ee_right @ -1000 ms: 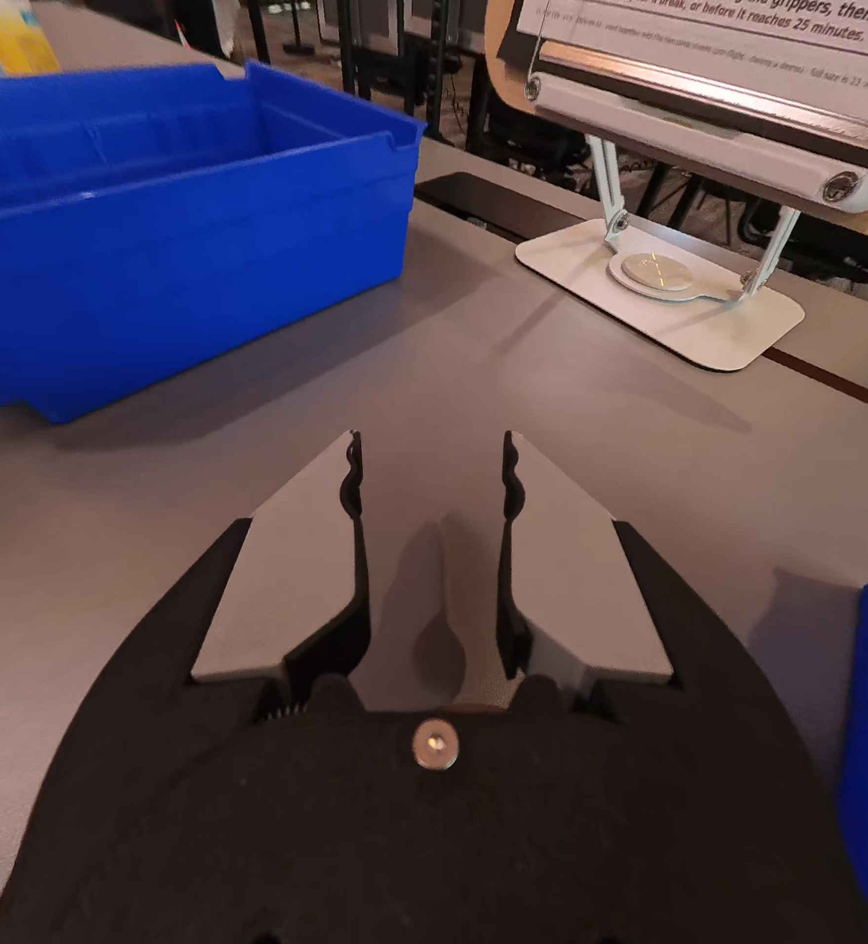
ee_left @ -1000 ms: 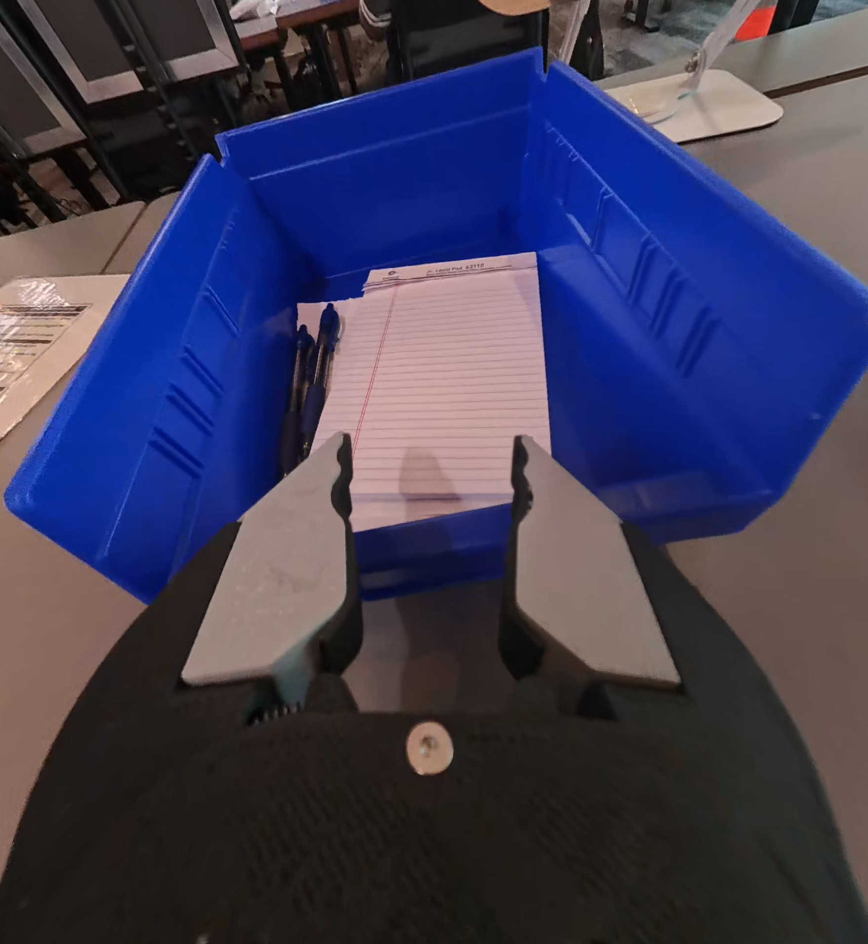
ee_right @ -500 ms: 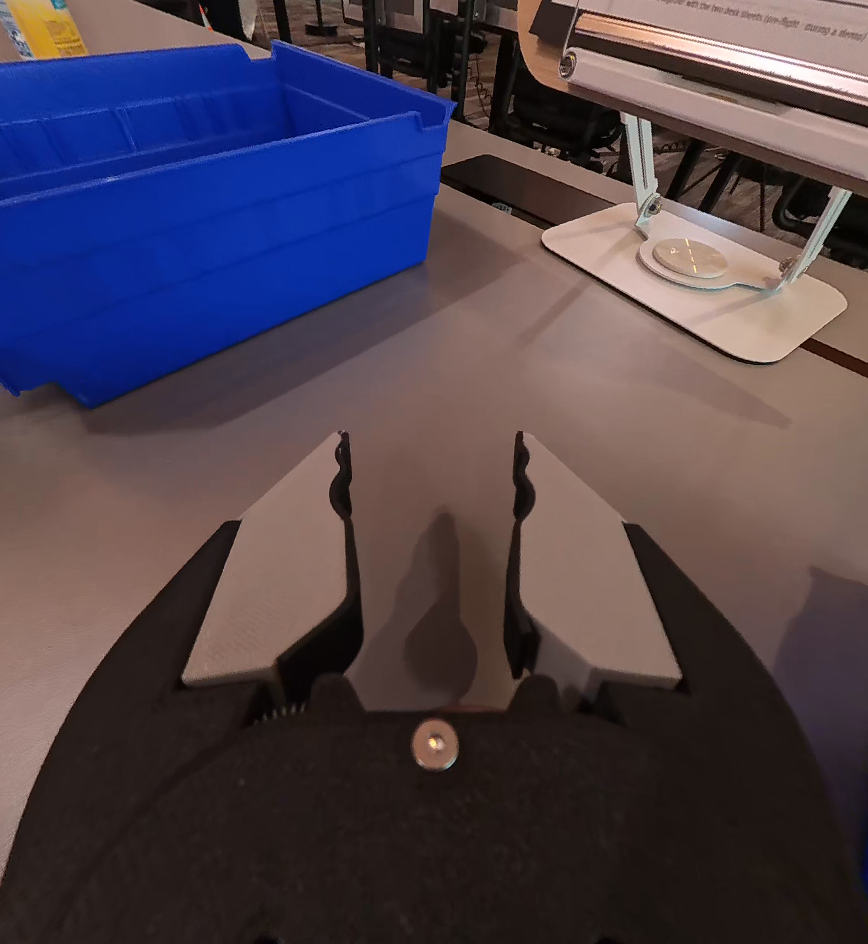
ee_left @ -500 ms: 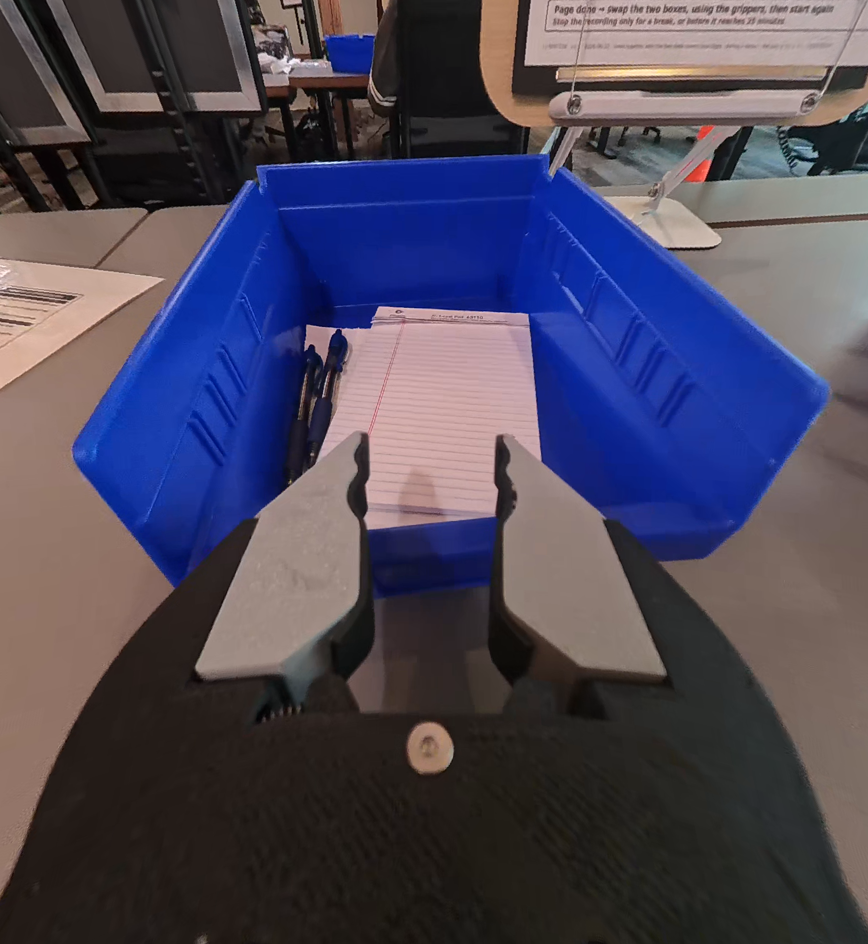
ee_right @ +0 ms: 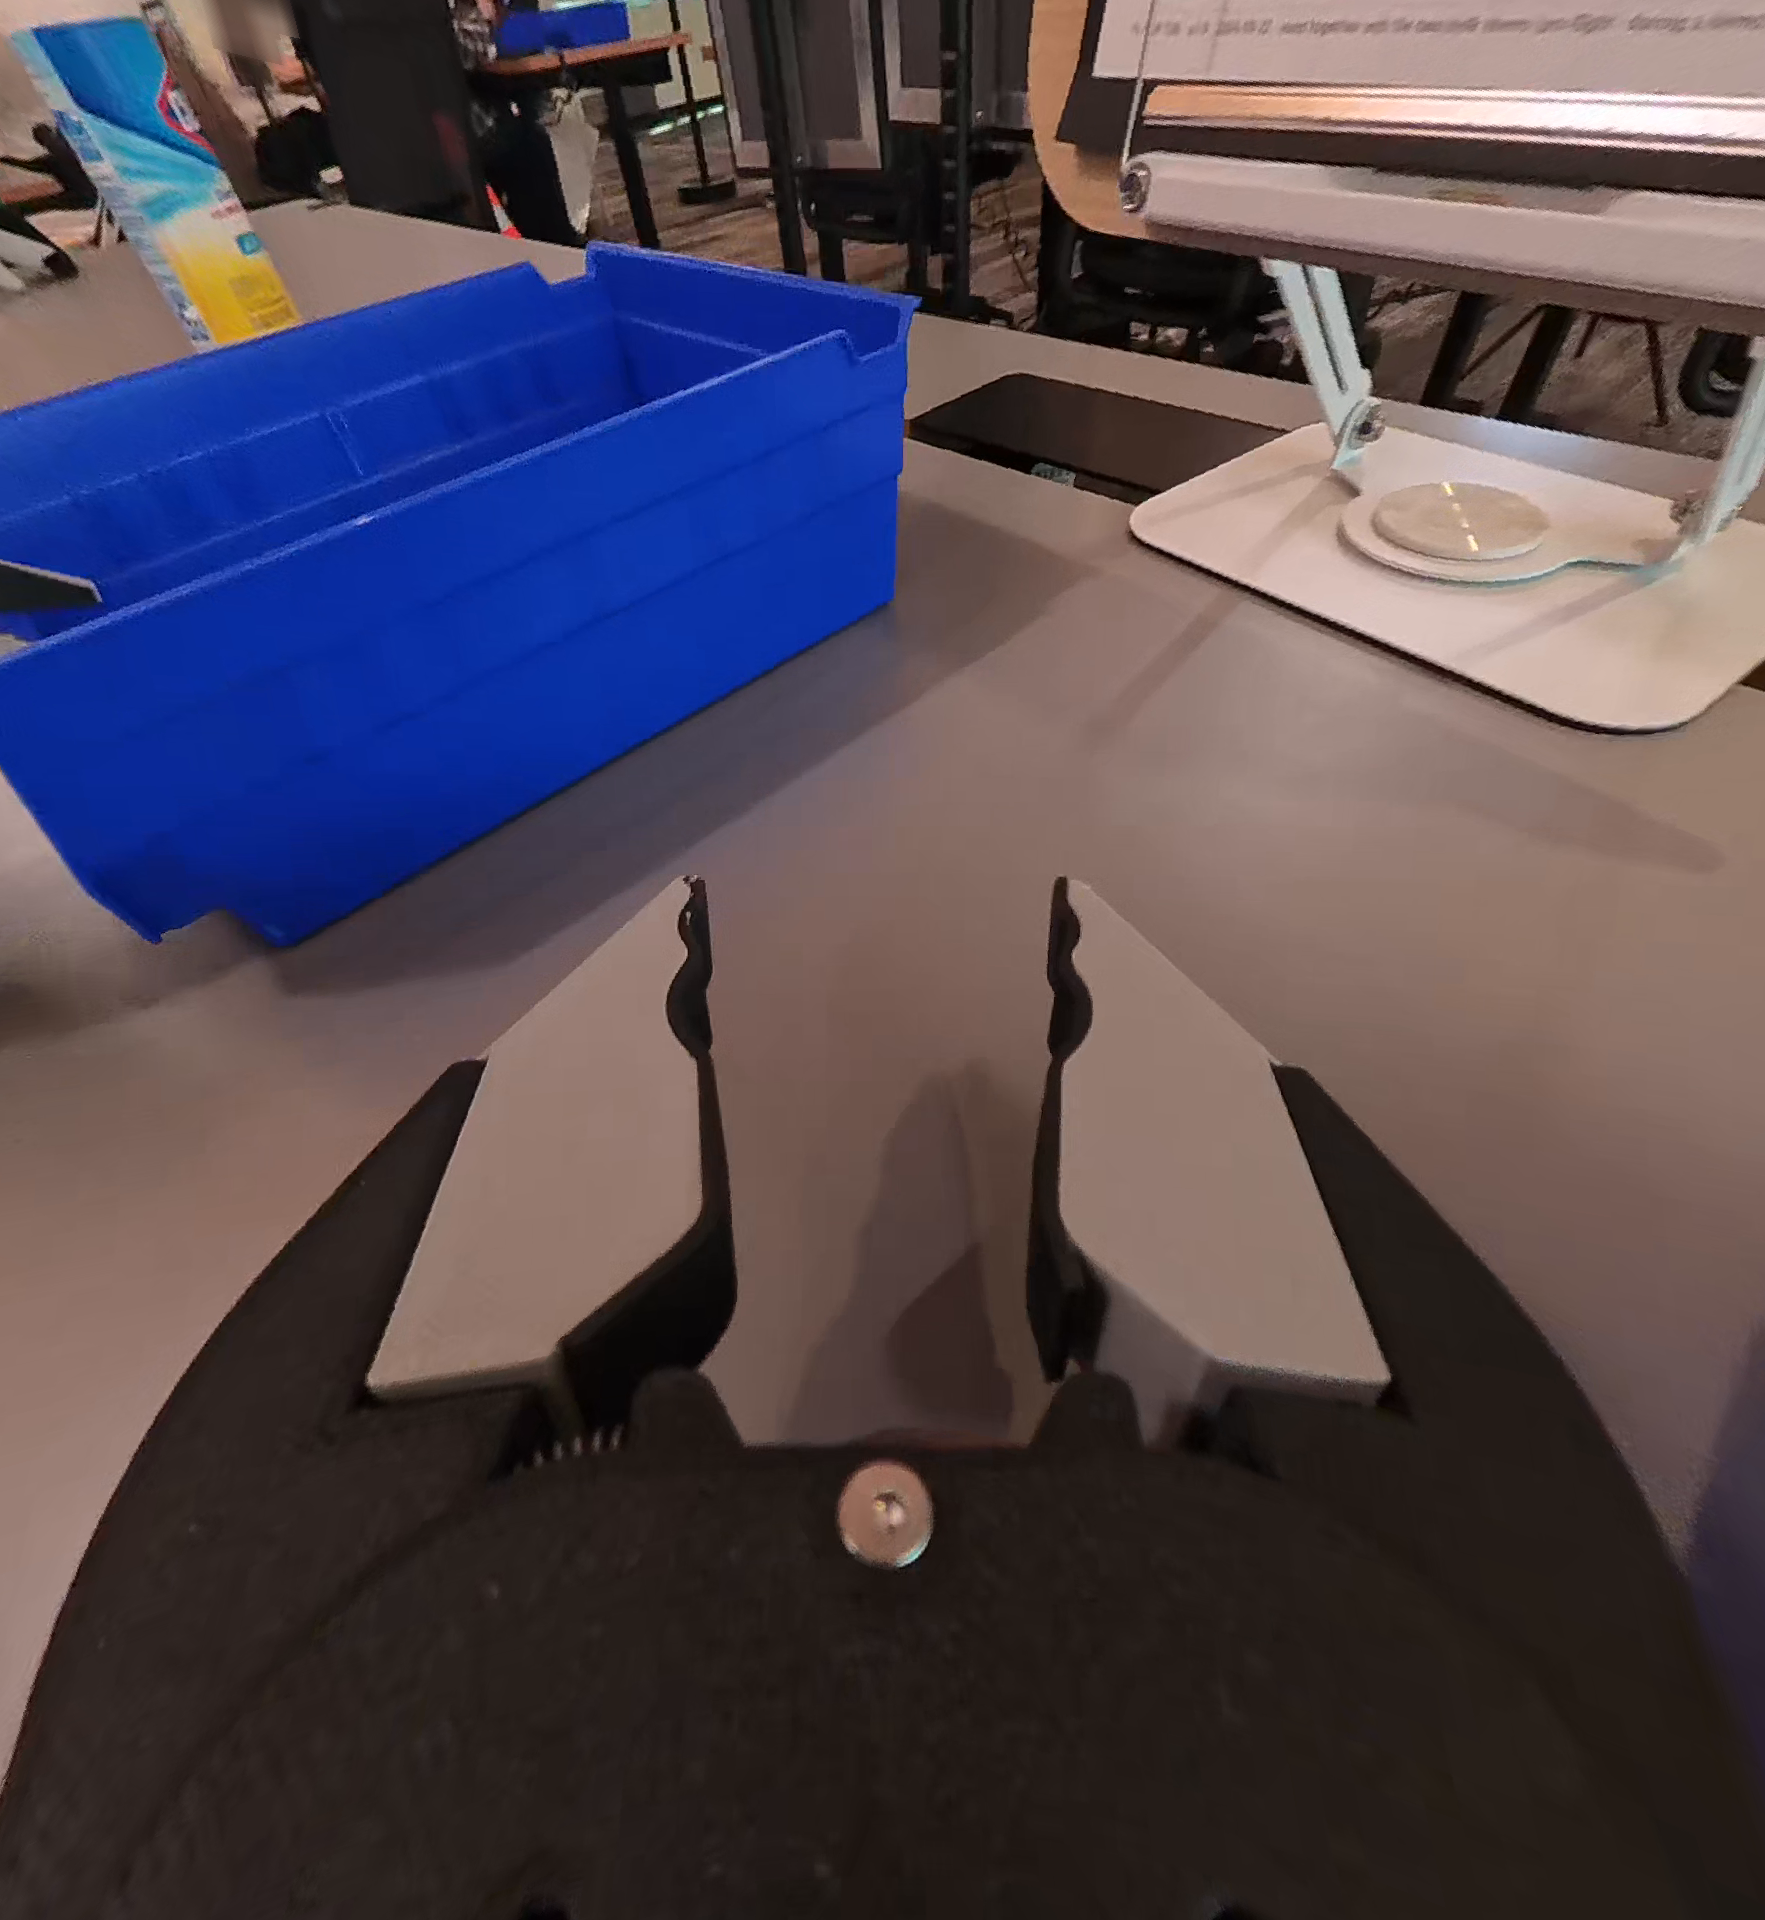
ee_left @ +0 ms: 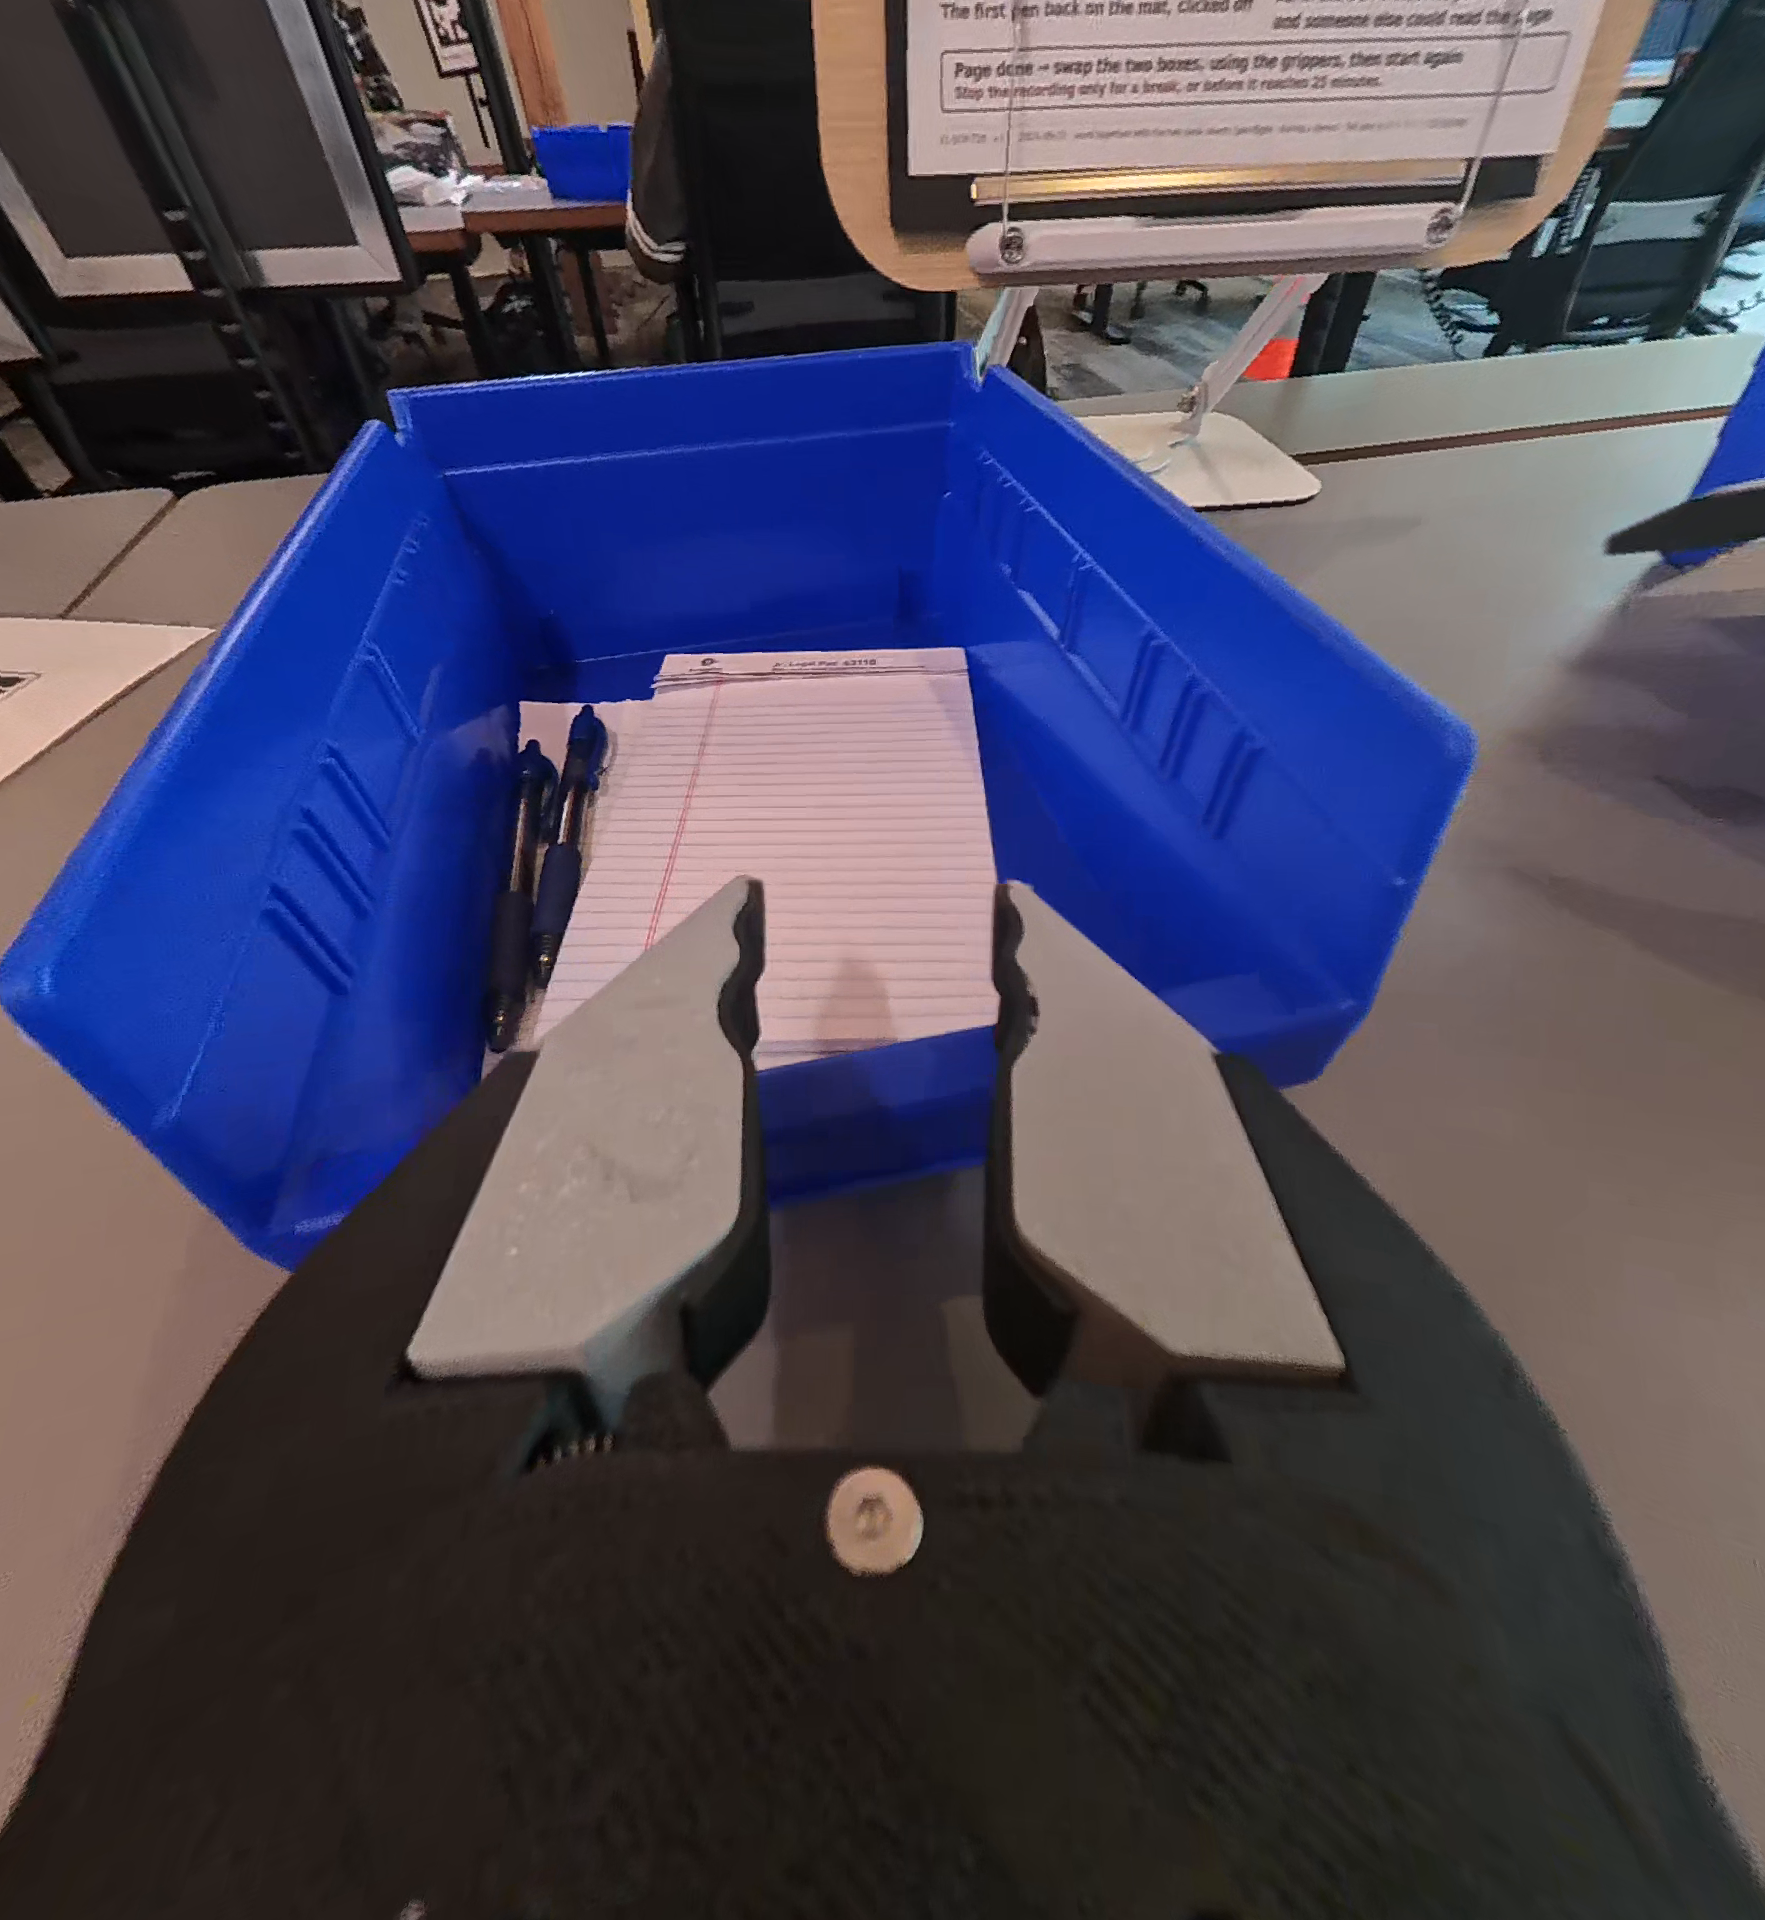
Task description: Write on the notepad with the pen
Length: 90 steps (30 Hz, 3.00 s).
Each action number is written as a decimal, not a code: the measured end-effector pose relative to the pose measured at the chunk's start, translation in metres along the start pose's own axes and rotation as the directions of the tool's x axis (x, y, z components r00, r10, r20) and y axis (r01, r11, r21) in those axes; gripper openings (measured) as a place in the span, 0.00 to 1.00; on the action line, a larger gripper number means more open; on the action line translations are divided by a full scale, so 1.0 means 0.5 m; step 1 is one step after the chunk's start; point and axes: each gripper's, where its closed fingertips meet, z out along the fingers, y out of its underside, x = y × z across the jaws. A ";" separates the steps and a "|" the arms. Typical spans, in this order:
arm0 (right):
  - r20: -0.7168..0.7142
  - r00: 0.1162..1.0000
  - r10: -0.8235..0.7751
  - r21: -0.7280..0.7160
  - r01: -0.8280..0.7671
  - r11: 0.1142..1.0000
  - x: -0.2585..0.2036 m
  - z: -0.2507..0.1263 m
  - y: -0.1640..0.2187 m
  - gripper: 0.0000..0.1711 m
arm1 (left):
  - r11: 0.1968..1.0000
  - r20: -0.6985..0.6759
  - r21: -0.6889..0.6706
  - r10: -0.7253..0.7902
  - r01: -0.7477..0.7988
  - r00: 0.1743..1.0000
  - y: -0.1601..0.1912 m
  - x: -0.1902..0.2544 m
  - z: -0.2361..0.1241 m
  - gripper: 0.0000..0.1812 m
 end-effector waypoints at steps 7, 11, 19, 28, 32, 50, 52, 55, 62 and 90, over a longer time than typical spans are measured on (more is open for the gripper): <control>0.119 0.991 0.059 0.066 -0.067 0.996 -0.039 0.013 -0.019 0.34 | 0.998 0.020 -0.066 -0.010 0.011 1.000 0.019 -0.001 0.005 0.36; 0.156 0.984 0.082 0.116 -0.101 0.988 -0.056 -0.017 -0.031 0.29 | 0.999 -0.004 -0.034 -0.024 0.024 1.000 0.011 0.004 -0.002 0.37; 0.124 0.992 0.003 0.120 -0.018 0.993 -0.082 -0.034 -0.036 0.30 | 0.998 0.031 -0.068 -0.016 0.018 0.999 0.020 -0.001 0.004 0.36; 0.161 0.986 -0.046 0.010 0.045 0.999 -0.116 -0.020 -0.001 0.32 | 0.993 0.068 -0.114 -0.009 0.017 0.998 0.032 -0.011 0.012 0.36; 0.115 0.988 -0.102 -0.036 0.107 0.994 -0.110 -0.009 0.016 0.35 | 0.993 0.063 -0.113 -0.033 0.040 0.997 0.032 -0.015 0.012 0.36; 0.149 0.983 -0.107 -0.082 0.120 0.989 -0.122 0.012 0.037 0.35 | 0.991 0.063 -0.132 -0.003 0.011 0.998 0.036 -0.010 0.015 0.36; 0.149 0.983 -0.109 -0.081 0.122 0.989 -0.123 0.012 0.037 0.35 | 0.991 0.062 -0.134 -0.003 0.012 0.998 0.037 -0.010 0.016 0.36; 0.149 0.983 -0.109 -0.077 0.121 0.990 -0.123 0.010 0.036 0.35 | 0.991 0.060 -0.136 -0.003 0.011 0.998 0.038 -0.009 0.016 0.36; 0.162 0.981 -0.109 -0.081 0.123 0.989 -0.126 0.010 0.038 0.35 | 0.987 0.054 -0.159 0.013 -0.004 0.998 0.043 -0.006 0.020 0.36; 0.185 0.977 -0.102 -0.117 0.125 0.985 -0.132 0.016 0.048 0.36 | 0.862 0.012 -0.502 -0.069 0.066 0.998 -0.011 -0.098 0.137 0.32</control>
